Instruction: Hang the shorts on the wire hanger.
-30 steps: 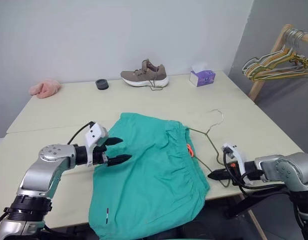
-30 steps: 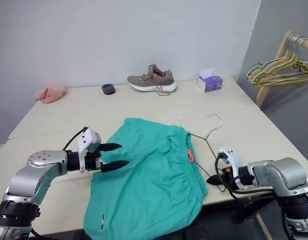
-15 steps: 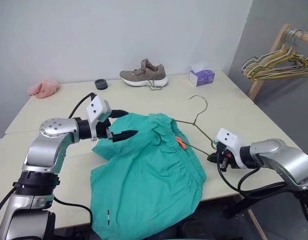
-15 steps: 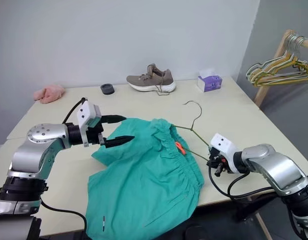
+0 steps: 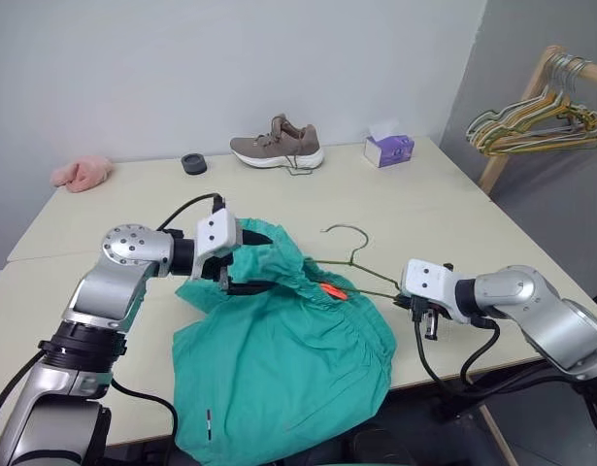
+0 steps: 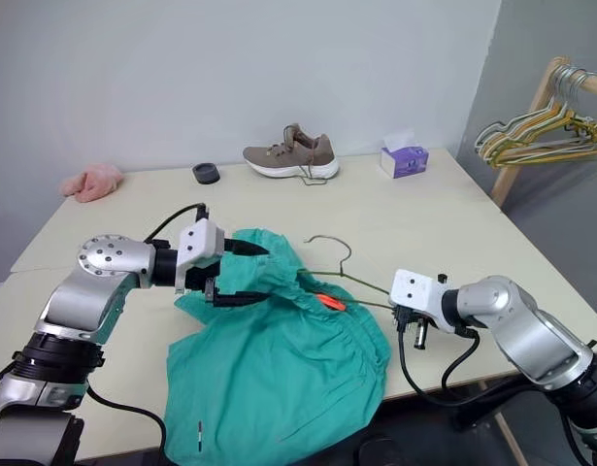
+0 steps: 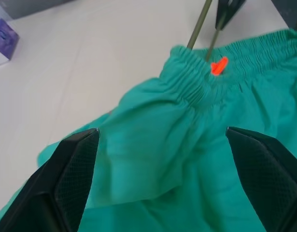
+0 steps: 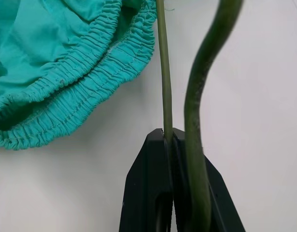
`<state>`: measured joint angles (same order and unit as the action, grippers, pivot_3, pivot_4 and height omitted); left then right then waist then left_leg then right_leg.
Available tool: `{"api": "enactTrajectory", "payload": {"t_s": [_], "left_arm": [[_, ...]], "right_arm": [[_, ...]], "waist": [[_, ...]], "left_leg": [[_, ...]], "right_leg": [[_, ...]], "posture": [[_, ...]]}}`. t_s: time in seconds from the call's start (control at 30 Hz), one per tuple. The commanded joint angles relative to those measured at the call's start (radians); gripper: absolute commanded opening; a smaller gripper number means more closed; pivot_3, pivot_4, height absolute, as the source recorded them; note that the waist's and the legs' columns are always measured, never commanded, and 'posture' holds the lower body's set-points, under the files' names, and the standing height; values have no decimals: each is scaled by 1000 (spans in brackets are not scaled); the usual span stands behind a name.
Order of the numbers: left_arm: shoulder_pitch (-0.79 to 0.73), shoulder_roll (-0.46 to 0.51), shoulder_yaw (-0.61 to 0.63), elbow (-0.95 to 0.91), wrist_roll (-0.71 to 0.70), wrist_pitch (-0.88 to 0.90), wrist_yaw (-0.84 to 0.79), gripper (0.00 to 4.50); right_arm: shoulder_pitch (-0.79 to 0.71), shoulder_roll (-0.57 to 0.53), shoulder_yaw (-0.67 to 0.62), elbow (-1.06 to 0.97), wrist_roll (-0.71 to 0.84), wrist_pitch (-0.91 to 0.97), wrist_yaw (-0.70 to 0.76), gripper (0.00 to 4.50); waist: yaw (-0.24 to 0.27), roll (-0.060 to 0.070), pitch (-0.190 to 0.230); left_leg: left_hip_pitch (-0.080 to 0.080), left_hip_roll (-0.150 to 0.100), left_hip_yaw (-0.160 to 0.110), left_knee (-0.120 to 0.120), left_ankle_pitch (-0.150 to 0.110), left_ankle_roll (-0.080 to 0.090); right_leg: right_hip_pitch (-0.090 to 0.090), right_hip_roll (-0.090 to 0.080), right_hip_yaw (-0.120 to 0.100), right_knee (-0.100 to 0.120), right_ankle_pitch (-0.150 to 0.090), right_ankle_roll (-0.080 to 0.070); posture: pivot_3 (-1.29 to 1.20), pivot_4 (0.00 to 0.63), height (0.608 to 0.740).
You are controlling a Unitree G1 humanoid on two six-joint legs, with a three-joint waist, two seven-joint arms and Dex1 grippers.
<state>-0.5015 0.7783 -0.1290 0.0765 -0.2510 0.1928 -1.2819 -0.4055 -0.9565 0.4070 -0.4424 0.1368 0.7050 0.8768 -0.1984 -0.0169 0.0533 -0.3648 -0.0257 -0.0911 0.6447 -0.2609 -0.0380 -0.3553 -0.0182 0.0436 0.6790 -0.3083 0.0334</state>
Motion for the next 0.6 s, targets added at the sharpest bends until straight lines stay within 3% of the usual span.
{"api": "enactTrajectory", "payload": {"t_s": [0.03, 0.3, 0.4, 0.6], "left_arm": [[2, 7, -6, 5, 22, -44, -13, 4399], [4, -7, -18, 41, 52, -81, -10, 4399], [11, -17, -17, 21, 43, -66, -12, 3840], [27, -25, -13, -31, 16, -23, -25, 2026]], "right_arm": [[-36, 17, -41, -58, 4, -13, 23, 0], [-51, 59, -74, -122, 39, -2, 63, 0], [-57, 68, -68, -135, 31, -6, 70, 0], [-58, 72, -52, -135, 0, -28, 77, 0]], "waist": [[0, 0, 0], [0, 0, 0], [0, 0, 0], [0, 0, 0]], "left_leg": [[0, 0, 0, 0, 0, 0], [0, 0, -1, 0, 0, 0], [0, 0, -2, 0, 0, 0], [0, 0, -2, 0, 0, 0]], "right_leg": [[0, 0, 0, 0, 0, 0], [0, 0, -1, 0, 0, 0], [0, 0, -1, 0, 0, 0], [0, 0, -1, 0, 0, 0]], "posture": [[-261, 0, 740], [-264, 0, 740], [-263, 0, 740], [-263, 0, 740]]}}
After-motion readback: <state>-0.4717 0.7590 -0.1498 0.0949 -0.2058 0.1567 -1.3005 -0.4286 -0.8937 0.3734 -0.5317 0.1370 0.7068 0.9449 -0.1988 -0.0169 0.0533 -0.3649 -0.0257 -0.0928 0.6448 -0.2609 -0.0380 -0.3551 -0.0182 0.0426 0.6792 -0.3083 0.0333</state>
